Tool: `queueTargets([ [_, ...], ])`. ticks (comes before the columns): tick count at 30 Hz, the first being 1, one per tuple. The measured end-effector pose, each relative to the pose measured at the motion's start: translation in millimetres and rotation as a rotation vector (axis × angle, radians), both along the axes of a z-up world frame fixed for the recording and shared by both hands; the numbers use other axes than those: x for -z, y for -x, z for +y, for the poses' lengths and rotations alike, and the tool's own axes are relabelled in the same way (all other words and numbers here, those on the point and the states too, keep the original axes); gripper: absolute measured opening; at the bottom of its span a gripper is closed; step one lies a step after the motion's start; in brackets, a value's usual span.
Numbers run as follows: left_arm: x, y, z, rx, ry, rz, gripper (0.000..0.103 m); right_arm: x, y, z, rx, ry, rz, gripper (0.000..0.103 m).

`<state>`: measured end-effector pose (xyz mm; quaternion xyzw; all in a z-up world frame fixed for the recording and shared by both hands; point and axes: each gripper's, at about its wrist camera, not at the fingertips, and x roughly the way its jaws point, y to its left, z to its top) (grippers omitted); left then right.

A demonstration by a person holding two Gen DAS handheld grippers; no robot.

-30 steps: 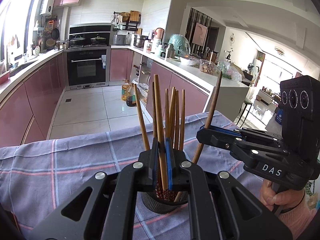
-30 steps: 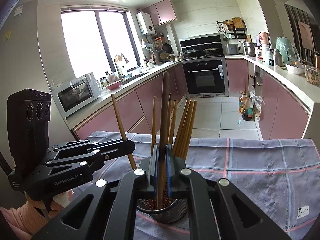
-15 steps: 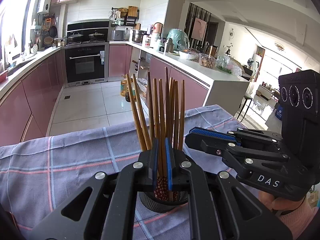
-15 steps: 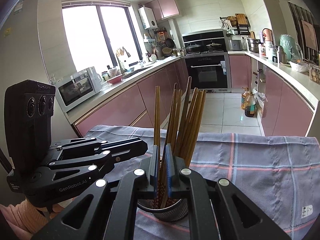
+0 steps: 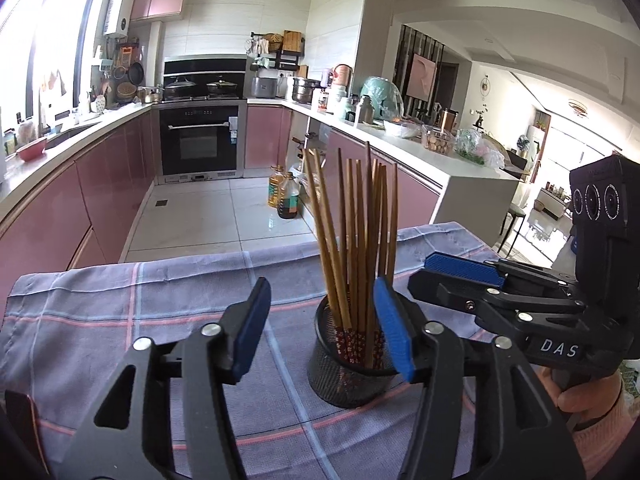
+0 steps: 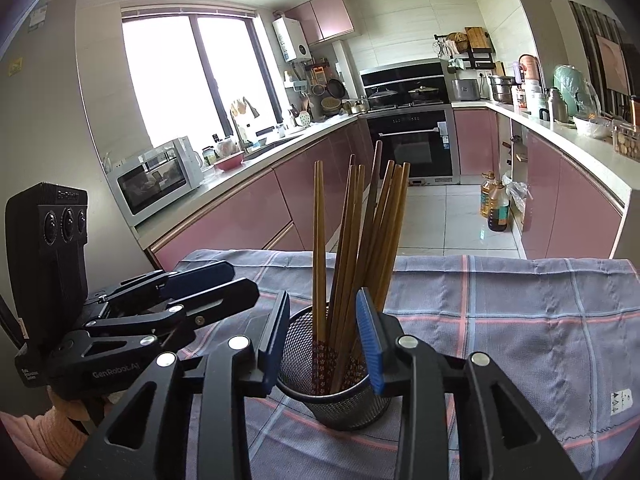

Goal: Organize utensils

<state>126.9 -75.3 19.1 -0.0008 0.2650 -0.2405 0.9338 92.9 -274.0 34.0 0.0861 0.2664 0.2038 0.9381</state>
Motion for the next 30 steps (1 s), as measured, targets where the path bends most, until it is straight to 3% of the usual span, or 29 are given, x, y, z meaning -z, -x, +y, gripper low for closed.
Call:
queueTargets([
  [3, -0.2, 13.4, 12.1, -0.05, -0.016, -0.042, 0.078, 1.5, 8.5, 5.0, 0.018, 0.024, -0.023, 0.057],
  [5, -0.1, 21.6, 20.6, -0.085, -0.025, -0.069, 0.097, 2.8, 14.9, 7.7, 0.04, 0.035, -0.039, 0.071],
  [10, 0.6, 44.5, 40.7, -0.163, -0.047, -0.138, 0.097, 4.1, 30.2, 15.9, 0.092, 0.09, -0.099, 0.096],
  [21, 1.2, 88.1, 71.8, -0.313, -0.038, -0.243, 0.097, 8.4, 64.6, 33.6, 0.172, 0.15, -0.219, 0.096],
  [30, 3.3, 114.9, 83.1, -0.366, -0.017, -0.286, 0.097, 9.3, 84.5, 43.3, 0.208, 0.158, -0.287, 0.096],
])
